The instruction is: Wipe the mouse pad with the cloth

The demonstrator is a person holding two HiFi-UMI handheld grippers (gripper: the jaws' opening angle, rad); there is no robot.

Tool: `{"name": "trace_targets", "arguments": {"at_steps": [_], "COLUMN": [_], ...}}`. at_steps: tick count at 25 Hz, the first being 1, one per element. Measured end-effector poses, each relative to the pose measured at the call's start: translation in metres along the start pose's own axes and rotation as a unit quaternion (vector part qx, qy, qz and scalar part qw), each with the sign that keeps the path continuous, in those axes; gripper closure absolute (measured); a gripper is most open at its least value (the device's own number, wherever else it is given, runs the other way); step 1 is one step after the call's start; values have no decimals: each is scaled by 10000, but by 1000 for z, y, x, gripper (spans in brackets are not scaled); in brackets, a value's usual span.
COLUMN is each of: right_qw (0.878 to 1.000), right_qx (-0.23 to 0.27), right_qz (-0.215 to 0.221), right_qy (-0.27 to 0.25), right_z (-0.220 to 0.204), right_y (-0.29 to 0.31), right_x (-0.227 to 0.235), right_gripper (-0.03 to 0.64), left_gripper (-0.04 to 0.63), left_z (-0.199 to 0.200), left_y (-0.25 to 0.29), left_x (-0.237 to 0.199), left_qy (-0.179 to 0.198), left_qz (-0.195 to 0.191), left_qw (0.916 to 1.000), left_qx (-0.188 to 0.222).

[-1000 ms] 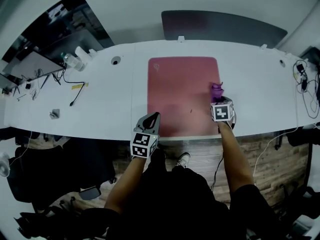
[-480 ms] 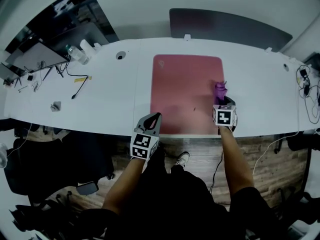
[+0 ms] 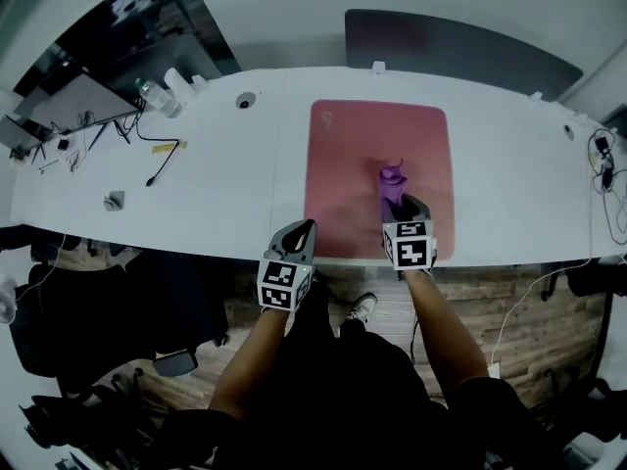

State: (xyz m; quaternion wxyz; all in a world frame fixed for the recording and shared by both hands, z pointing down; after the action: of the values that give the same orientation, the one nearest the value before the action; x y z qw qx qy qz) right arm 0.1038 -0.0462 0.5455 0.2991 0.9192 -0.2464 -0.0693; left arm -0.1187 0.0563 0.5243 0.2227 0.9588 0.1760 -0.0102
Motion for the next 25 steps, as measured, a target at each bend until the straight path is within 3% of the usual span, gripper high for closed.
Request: {"name": "trace_targets", "arguments": {"at_steps": [10,15,25], "right_qw": [9938,9871,9859], "right_qx": [-226,-397,-831], "right_qz": [1082,1456,1439], "right_qy": [115,532,194], "right_z": [-2,-3,-24], "right_y": [21,32,57], "right_x": [-105,-141,-167], "right_gripper": [497,497,499], "left_gripper": [572,572,572], "left_z": [-2,-9,-26], "left_y": [-19,-32,-38], "left_x": [-21,-34,-41], "left_qy": [-215,-289,-384], "left_qz": [289,436,527], "left_qw": [9992,9985,9979], "left_qx": [185,173,64]}}
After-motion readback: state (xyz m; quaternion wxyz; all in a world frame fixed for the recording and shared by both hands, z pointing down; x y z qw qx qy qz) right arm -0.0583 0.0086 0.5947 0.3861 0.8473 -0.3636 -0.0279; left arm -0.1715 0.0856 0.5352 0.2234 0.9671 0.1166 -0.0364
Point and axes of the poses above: the fingertips, and each gripper's own axes: y forward along the fingers, x to its right, z out of its top, the point moved 8 cm from there along -y, backward along the fingers, and after that the axes turned 4 degrees about x, right-handed, at the moved point
